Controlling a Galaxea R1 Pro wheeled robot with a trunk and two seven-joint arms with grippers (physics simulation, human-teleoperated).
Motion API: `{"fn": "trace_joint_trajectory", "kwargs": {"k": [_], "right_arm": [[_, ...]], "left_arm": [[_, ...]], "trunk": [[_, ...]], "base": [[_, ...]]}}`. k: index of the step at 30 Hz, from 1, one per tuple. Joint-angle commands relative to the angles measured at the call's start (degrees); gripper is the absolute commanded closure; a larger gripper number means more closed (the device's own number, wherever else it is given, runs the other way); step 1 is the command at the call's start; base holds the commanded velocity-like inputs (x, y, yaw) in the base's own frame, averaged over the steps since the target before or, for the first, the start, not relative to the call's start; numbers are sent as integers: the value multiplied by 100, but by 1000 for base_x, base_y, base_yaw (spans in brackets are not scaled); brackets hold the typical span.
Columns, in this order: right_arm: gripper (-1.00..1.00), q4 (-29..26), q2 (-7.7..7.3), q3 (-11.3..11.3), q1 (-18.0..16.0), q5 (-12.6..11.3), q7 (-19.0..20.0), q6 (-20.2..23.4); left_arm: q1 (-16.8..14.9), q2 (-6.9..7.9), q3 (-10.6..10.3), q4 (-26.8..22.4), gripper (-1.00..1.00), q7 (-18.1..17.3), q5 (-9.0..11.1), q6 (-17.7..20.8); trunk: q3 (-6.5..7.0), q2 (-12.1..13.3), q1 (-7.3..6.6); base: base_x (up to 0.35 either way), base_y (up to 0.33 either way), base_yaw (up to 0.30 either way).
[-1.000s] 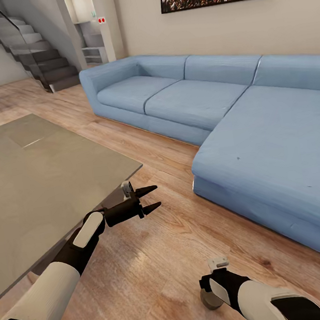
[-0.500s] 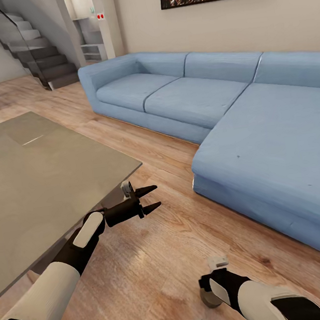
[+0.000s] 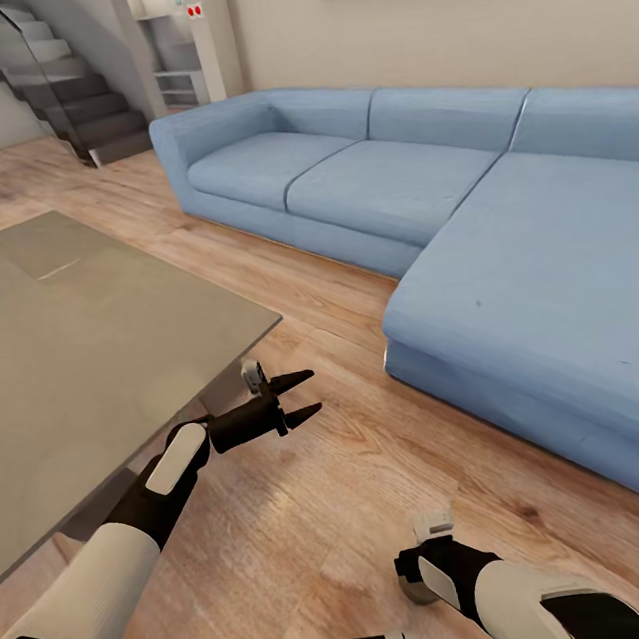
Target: Place each of the two pumpkins and all three candles from the living room inside a cabinet in the living room (use any cabinet), then make sure every cabinet is closed, and position the cauldron so it is next to a table in the living room.
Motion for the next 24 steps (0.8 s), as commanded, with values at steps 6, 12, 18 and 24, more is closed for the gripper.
{"fn": "trace_joint_trajectory", "kwargs": {"k": [6, 12, 18, 24], "right_arm": [[-100, 0, 0, 1, 0, 6, 0, -1], [-100, -9, 0, 2, 0, 10, 0, -8], [-100, -57, 0, 14, 0, 9, 0, -9], [-100, -61, 0, 18, 0, 9, 0, -9]], "left_arm": [[0, 0, 0, 0, -100, 0, 4, 2], [0, 0, 0, 0, -100, 0, 4, 0], [0, 0, 0, 0, -100, 8, 4, -1], [0, -7, 0, 0, -100, 9, 4, -2]], "trunk": [[-134, -8, 15], [-222, -14, 25], [-222, -14, 25], [-311, -19, 36]], "base": [[0, 0, 0], [0, 0, 0], [0, 0, 0], [0, 0, 0]]}}
